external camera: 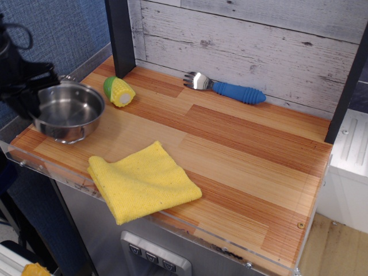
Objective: PICK UP THE VESSEL AND PUT ANOTHER SIDE OF THE TABLE
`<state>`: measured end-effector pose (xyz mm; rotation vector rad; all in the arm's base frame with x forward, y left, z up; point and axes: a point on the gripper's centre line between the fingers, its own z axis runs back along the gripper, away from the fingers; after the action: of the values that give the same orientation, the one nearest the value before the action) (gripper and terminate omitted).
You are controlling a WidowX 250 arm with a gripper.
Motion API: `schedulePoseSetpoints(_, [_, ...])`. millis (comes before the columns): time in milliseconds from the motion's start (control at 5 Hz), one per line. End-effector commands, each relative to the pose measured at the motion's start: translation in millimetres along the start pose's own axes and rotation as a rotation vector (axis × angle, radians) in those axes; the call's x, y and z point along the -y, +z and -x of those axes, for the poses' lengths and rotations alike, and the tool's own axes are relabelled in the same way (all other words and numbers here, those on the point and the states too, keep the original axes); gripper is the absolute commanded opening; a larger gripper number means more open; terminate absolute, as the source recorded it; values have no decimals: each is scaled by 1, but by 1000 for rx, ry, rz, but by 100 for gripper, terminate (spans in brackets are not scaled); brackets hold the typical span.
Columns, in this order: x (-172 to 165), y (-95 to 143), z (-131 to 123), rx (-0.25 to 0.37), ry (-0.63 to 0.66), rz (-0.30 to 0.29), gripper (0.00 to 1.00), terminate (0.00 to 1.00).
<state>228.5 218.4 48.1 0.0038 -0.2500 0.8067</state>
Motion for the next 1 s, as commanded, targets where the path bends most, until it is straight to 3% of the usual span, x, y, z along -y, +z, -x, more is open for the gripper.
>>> schedulePoseSetpoints(0, [-24, -7, -2, 26, 17, -12, 0, 0])
schedulePoseSetpoints(200, [-27, -13, 2, -18, 57, -26, 100, 0])
schedulePoseSetpoints(400, [-25, -11, 4, -15, 67, -58, 100, 0])
schedulePoseSetpoints(800, [-22, -5, 1, 3, 60, -62, 100, 0])
